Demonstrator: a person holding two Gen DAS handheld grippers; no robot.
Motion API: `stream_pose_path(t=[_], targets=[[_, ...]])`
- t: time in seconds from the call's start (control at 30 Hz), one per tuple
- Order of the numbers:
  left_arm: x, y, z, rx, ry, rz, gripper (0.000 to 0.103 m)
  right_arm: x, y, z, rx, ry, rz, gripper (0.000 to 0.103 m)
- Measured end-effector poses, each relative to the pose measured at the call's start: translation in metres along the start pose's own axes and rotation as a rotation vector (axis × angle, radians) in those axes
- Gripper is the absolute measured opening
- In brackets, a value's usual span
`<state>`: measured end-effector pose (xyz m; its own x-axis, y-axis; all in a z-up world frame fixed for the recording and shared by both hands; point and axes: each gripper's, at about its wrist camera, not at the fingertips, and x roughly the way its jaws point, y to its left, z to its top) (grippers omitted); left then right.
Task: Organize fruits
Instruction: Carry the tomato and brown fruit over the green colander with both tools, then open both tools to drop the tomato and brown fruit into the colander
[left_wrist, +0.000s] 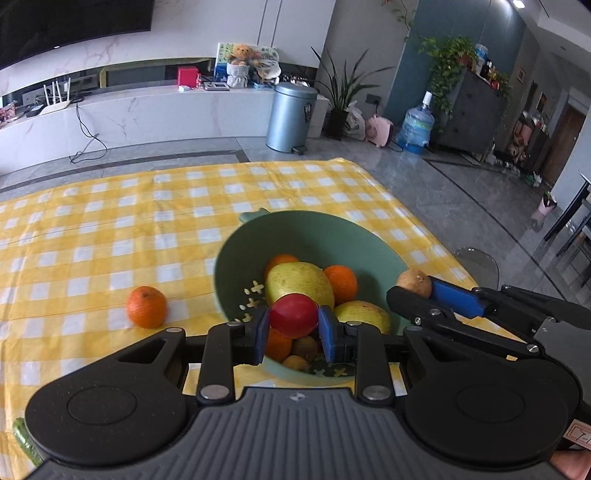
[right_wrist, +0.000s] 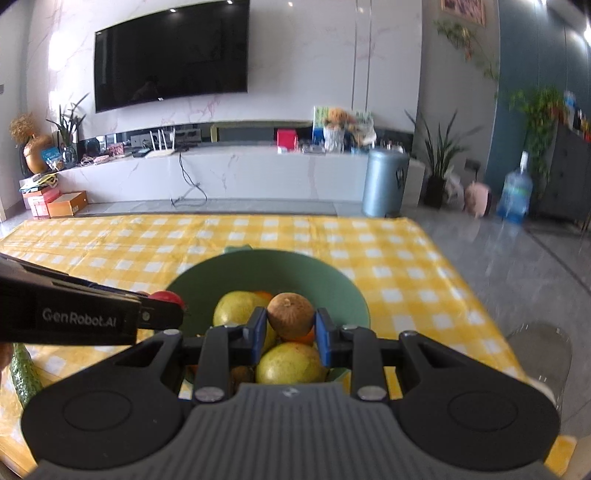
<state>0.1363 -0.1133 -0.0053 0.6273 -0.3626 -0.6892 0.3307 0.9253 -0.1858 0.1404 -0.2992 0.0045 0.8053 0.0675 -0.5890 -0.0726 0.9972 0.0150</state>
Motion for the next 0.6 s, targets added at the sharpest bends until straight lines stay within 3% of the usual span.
stream_pose_path(t=[0.6], targets=[[0.043, -0.002, -0.006, 0.011, 0.112, 0.002, 0.032, 0.032, -0.006, -0.007, 0.068, 0.146, -0.015, 0.025]])
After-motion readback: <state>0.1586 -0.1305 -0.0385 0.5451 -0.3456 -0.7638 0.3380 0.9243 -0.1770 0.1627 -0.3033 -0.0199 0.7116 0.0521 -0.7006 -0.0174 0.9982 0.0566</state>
